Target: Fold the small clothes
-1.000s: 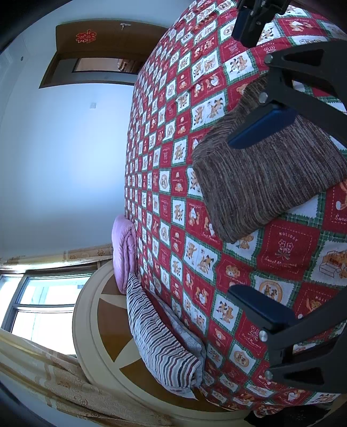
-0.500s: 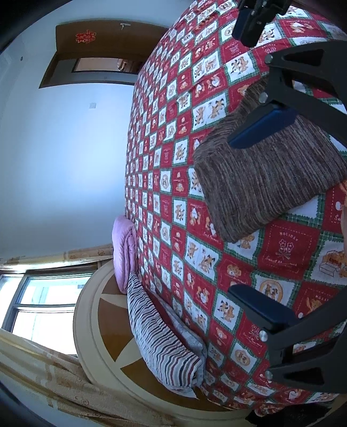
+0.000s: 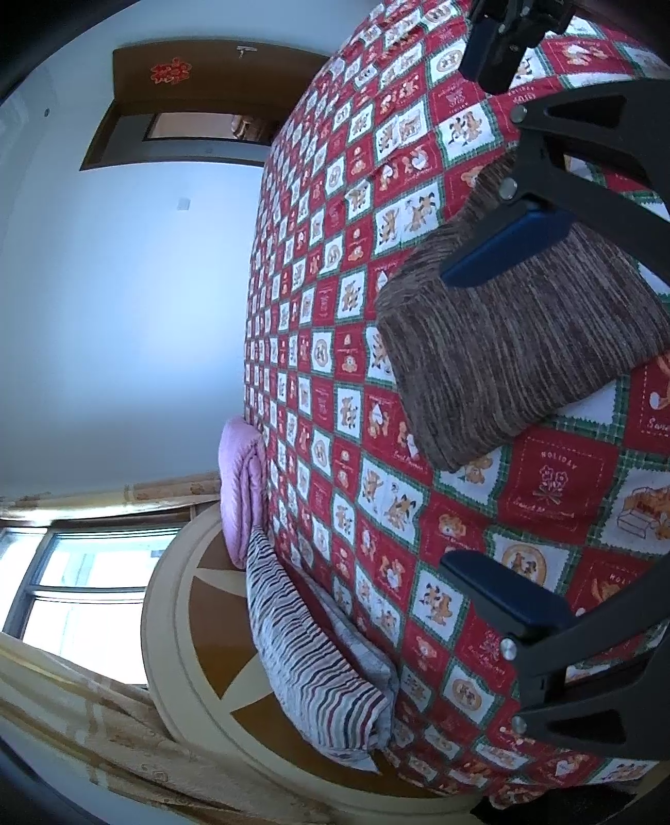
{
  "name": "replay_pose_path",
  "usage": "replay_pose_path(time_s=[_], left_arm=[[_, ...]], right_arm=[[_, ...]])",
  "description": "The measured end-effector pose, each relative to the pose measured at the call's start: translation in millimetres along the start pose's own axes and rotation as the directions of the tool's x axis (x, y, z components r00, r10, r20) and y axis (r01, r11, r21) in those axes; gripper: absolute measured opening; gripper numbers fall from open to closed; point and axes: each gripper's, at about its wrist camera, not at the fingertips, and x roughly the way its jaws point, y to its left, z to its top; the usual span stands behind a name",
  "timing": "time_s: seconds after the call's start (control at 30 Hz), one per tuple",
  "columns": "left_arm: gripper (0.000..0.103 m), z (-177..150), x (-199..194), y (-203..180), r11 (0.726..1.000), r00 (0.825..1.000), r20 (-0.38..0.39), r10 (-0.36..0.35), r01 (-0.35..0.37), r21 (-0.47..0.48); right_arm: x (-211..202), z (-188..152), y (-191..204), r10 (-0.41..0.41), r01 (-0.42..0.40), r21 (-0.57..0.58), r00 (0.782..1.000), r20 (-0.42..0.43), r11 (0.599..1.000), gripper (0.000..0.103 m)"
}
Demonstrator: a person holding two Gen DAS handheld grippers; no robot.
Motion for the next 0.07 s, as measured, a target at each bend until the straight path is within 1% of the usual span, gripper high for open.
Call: replay_pose_path(time_s=[0.07], left_arm=[[0.103,0.3,-0.9,-1.3,1.0,1.0,0.004,-0.009,0.009,0.005]], right_arm=[[-0.6,-0.5,-0.7,-0.003,0.003,0.0,1.0,0.001,1.0,0.043]])
